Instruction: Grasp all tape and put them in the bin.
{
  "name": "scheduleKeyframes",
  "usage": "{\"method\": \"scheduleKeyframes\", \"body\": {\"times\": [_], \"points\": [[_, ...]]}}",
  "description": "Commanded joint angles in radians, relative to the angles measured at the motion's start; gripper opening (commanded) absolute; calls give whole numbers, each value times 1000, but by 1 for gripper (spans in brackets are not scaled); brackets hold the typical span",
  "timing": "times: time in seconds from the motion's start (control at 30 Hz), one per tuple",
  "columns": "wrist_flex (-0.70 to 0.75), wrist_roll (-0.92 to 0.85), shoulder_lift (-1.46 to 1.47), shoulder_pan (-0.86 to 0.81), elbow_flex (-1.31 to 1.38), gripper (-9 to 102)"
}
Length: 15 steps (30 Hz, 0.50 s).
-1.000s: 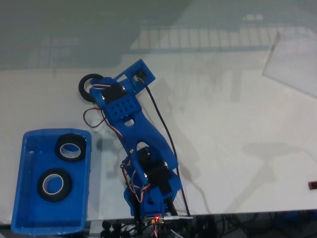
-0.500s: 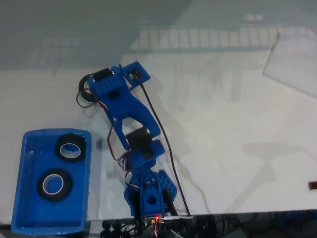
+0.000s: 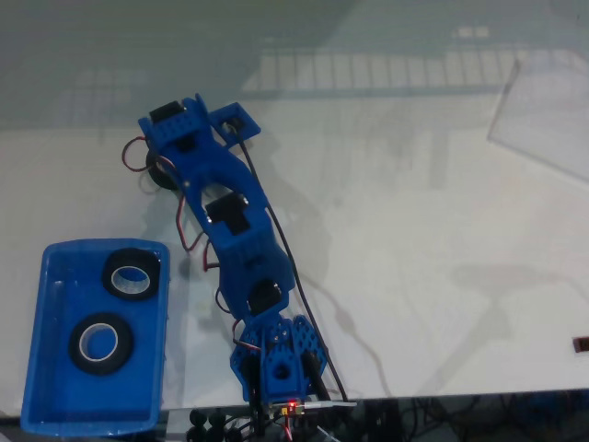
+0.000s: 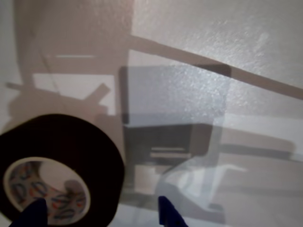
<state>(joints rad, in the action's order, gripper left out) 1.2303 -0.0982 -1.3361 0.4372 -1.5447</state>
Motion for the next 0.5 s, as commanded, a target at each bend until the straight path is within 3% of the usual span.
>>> {"method": "scheduleKeyframes", "body": {"times": [0.0,0.3,0.47], "points": [[2,-8,28,25,83,31],[-8,8,144,23,152,30],[-15,14,190,20,195,22]]}}
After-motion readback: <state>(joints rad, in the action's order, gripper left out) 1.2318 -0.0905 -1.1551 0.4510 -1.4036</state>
